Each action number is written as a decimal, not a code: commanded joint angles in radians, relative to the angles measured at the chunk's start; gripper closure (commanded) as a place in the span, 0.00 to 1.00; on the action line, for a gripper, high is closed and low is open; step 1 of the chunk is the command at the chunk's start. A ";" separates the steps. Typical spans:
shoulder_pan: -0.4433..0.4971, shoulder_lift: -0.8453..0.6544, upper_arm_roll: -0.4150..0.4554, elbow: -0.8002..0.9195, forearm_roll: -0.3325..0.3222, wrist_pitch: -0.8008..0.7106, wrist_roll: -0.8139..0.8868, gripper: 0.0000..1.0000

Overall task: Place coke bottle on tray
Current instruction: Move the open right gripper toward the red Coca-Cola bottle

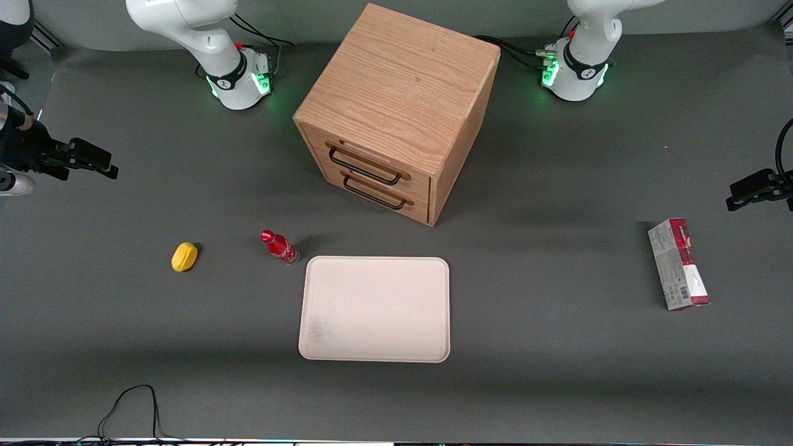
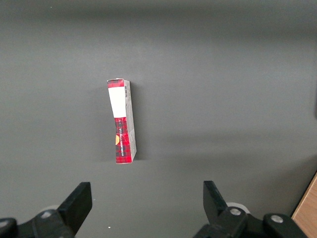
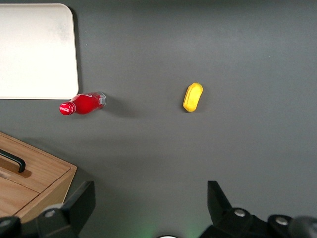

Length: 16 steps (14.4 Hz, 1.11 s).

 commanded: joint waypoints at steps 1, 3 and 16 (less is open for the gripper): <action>0.007 0.010 0.008 0.027 -0.012 -0.017 0.026 0.00; 0.003 0.012 0.008 0.027 -0.004 -0.016 0.014 0.00; 0.041 0.396 0.196 0.302 0.062 0.180 0.214 0.00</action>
